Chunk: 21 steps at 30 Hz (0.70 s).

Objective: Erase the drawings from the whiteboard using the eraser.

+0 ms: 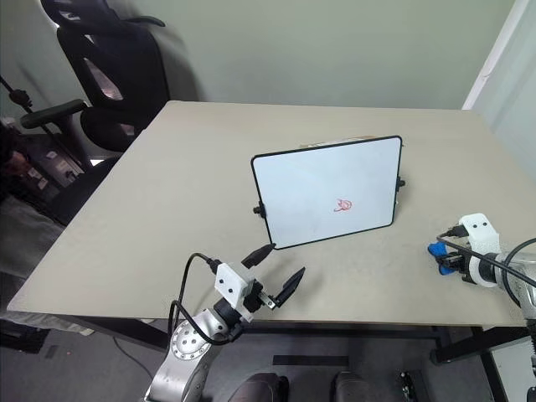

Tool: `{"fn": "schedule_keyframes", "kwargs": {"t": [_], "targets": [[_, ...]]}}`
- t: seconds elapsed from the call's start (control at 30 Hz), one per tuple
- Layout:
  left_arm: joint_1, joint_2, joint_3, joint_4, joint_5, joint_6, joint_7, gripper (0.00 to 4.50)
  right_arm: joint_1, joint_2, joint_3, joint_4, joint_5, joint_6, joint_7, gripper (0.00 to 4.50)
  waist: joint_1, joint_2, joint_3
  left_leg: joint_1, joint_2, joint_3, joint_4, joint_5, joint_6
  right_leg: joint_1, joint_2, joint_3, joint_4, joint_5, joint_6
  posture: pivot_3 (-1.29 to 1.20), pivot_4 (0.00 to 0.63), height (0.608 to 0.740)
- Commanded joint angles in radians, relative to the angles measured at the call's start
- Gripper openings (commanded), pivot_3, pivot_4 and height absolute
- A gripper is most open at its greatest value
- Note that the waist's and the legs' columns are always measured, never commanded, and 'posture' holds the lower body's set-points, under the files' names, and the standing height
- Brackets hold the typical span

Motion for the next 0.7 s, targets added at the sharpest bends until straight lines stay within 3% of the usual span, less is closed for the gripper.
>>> {"fn": "schedule_keyframes", "kwargs": {"t": [0.03,0.2,0.4,0.7], "targets": [[0.0,-0.007,0.001,-0.036,-0.011,-0.015,0.004,4.5,0.012,-0.011,-0.07,-0.109,0.017,0.014,-0.012,0.8,0.0,0.0,0.0,0.0,0.0,0.0,0.0,0.0,0.0,0.0,0.0,0.0,0.0,0.0,0.0,0.0,0.15,0.739],[-0.004,-0.005,0.005,-0.031,-0.015,-0.015,-0.001,4.5,0.017,0.021,-0.107,-0.223,0.039,0.059,-0.047,0.8,-0.001,0.0,0.0,0.0,0.0,0.0,0.0,0.0,0.0,0.0,0.0,0.0,0.0,0.0,0.0,0.0,0.15,0.739],[-0.014,0.002,0.01,-0.024,-0.015,-0.014,-0.008,4.5,-0.112,0.173,-0.057,-0.454,0.112,0.141,-0.126,0.8,-0.011,0.0,0.001,0.0,0.001,0.0,0.0,0.001,0.001,-0.001,0.002,0.001,0.0,0.0,0.0,0.0,0.15,0.739],[-0.029,0.015,0.011,-0.017,-0.024,-0.007,-0.019,4.5,-0.325,0.357,0.122,-0.301,0.04,0.095,-0.203,0.8,-0.005,0.0,-0.001,0.0,0.005,0.0,0.0,0.004,0.001,-0.003,0.006,0.003,0.001,0.002,-0.001,0.0,0.15,0.739]]}}
